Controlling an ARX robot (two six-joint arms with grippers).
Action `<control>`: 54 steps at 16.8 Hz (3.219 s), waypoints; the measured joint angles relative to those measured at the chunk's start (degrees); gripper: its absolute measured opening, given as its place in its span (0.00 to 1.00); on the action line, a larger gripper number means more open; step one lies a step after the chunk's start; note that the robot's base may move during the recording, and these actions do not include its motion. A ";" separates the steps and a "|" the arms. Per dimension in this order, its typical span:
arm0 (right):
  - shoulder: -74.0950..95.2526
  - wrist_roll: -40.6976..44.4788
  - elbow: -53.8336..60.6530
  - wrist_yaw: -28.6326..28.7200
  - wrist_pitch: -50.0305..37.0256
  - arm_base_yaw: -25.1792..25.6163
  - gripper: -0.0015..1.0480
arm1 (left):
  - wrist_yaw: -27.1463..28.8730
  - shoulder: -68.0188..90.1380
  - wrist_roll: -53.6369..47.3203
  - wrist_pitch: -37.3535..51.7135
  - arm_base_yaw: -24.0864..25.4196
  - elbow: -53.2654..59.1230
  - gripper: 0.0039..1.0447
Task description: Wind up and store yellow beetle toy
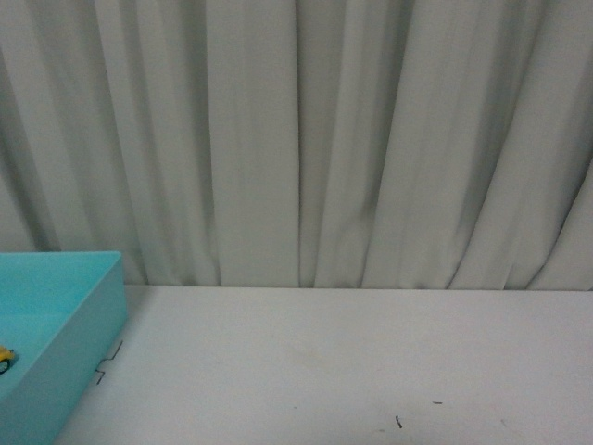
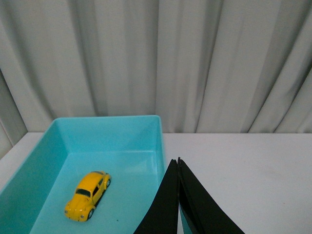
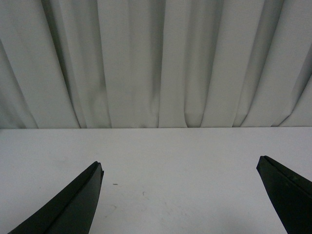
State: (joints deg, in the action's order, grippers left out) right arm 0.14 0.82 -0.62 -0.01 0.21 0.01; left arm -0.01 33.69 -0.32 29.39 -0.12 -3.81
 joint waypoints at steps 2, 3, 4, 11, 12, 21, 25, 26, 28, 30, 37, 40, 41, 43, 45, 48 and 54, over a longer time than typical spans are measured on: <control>0.00 0.00 0.00 0.00 0.00 0.00 0.94 | 0.02 -3.82 0.00 -2.80 0.00 0.96 0.01; 0.00 0.02 0.00 0.00 0.00 0.00 0.94 | 0.00 -5.38 0.00 -4.02 0.00 1.27 0.01; 0.00 0.02 0.00 0.00 0.00 0.00 0.94 | 0.00 -6.14 0.00 -2.49 0.00 2.21 0.01; 0.00 0.00 0.00 0.00 0.00 0.00 0.94 | 0.04 -14.40 0.02 -10.19 0.00 3.28 0.01; 0.00 0.02 0.00 0.00 0.00 0.00 0.94 | 0.02 -15.30 0.02 -11.21 0.00 3.28 0.01; 0.00 0.00 0.00 -0.02 0.00 0.00 0.94 | -0.09 -29.29 0.02 -28.26 0.00 3.23 0.01; 0.00 0.00 0.00 0.00 0.02 0.00 0.94 | 0.04 -33.59 0.07 -29.62 0.02 3.26 0.01; 0.00 0.00 0.00 0.00 -0.02 0.00 0.94 | 0.04 -33.59 0.07 -29.62 0.00 3.26 0.01; 0.00 0.00 0.00 0.00 0.00 0.00 0.94 | 0.04 -33.59 0.07 -29.59 0.02 3.26 0.01; 0.00 0.00 0.00 0.00 0.00 0.00 0.94 | 0.04 -33.59 0.13 -29.59 0.02 3.26 0.12; 0.00 0.00 0.00 0.00 0.00 0.00 0.94 | 0.04 -33.59 0.11 -29.59 0.02 3.26 0.94; 0.00 0.02 0.00 0.00 0.00 0.00 0.94 | 0.04 -33.59 0.13 -29.59 0.02 3.26 0.94; 0.00 0.00 0.00 0.00 -0.02 0.00 0.94 | 0.04 -33.59 0.13 -29.59 0.02 3.26 0.94; 0.07 0.00 0.00 0.00 0.02 0.00 0.94 | 0.04 -33.57 0.13 -29.57 0.02 3.26 0.94; 0.07 0.02 0.00 0.00 0.09 0.00 0.94 | 0.04 -33.59 0.13 -29.64 0.02 3.26 0.94; 0.07 0.02 0.00 0.00 -0.02 0.00 0.94 | 0.04 -33.59 0.13 -29.57 0.02 3.26 0.94; 0.02 0.00 0.00 -0.02 -0.11 0.00 0.94 | 0.07 -33.59 0.13 -29.46 0.02 3.26 0.94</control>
State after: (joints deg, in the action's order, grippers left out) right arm 0.16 0.82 -0.62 -0.03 0.10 0.01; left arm 0.05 0.10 -0.19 -0.08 -0.10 -0.56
